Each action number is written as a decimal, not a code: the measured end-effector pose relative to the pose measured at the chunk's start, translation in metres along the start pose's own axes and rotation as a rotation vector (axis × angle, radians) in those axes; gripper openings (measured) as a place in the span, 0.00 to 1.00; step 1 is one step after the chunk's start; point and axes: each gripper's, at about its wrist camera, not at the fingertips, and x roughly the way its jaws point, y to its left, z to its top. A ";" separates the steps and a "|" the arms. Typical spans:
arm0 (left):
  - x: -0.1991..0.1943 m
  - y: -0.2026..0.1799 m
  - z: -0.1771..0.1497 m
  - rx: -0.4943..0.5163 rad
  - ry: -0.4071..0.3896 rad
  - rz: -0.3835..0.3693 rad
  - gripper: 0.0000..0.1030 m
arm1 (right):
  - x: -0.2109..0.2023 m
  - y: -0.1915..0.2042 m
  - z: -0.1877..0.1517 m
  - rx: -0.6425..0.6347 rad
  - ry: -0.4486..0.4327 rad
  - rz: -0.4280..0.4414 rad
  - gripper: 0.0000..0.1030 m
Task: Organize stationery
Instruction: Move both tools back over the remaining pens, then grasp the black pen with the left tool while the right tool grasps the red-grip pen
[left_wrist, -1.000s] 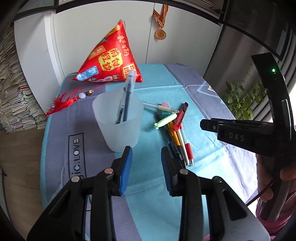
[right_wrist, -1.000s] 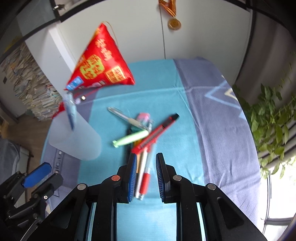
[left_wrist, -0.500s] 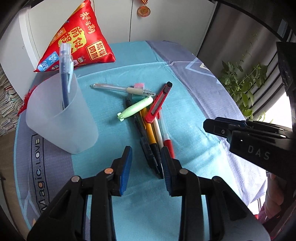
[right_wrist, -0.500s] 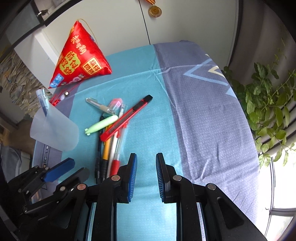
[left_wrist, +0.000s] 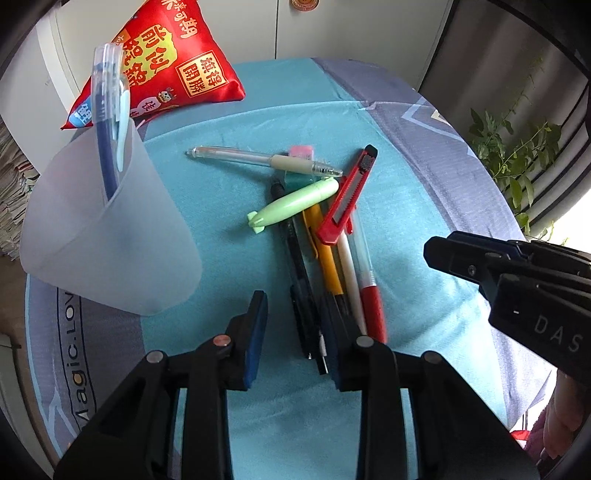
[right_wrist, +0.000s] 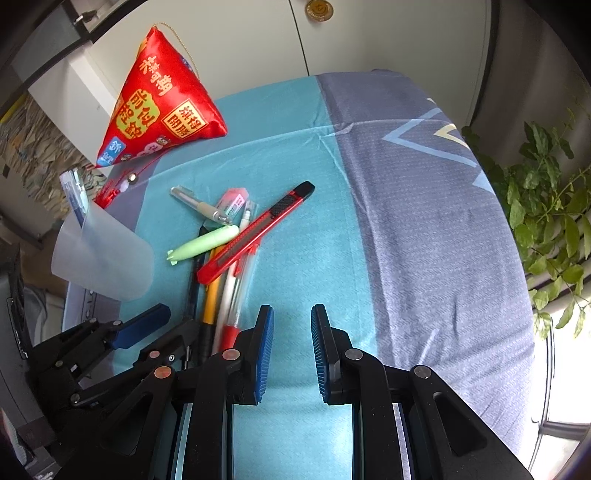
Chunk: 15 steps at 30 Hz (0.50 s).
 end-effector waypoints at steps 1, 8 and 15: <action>0.001 0.002 0.000 0.001 0.004 0.007 0.26 | 0.001 0.001 0.001 -0.003 0.002 0.002 0.20; 0.005 0.008 -0.001 0.001 0.008 0.013 0.25 | 0.011 0.015 0.009 -0.025 0.014 0.006 0.20; 0.007 0.003 0.002 0.040 -0.011 -0.009 0.13 | 0.028 0.021 0.012 -0.034 0.057 -0.028 0.20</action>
